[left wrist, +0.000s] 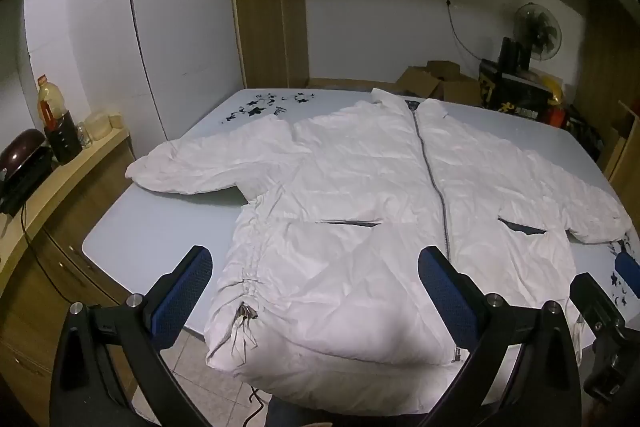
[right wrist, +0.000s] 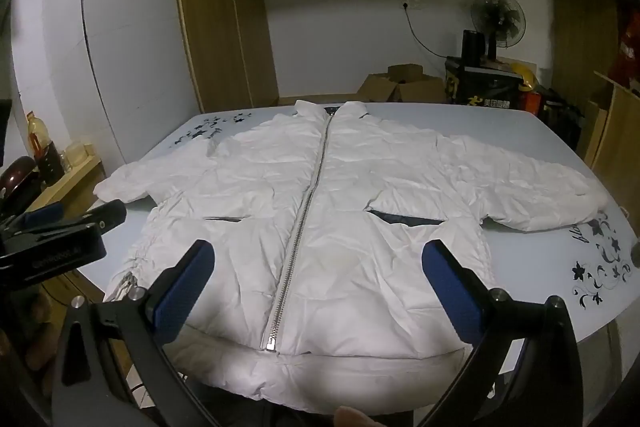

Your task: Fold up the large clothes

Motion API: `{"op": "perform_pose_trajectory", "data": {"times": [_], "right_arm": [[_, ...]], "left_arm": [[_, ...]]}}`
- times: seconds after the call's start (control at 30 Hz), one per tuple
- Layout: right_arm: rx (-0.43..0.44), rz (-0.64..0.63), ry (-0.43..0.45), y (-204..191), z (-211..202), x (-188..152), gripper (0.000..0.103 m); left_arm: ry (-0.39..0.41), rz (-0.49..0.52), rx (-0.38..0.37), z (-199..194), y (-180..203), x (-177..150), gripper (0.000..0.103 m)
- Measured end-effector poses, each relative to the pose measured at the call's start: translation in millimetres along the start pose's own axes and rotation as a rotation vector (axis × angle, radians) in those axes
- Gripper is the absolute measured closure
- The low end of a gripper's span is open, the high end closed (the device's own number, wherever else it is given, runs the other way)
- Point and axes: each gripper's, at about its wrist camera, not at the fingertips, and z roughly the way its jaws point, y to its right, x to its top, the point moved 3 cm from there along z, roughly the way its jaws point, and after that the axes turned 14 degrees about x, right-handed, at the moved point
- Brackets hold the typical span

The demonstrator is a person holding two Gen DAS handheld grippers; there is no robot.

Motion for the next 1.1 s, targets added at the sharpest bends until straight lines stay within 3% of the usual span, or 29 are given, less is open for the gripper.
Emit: {"op": "perform_pose_trajectory", "data": {"times": [1.1], "right_arm": [[-0.001, -0.017, -0.005, 1.9, -0.3, -2.6, 0.000]], "left_arm": [[-0.021, -0.006, 0.018, 6.0, -9.2, -5.4, 0.000]]}}
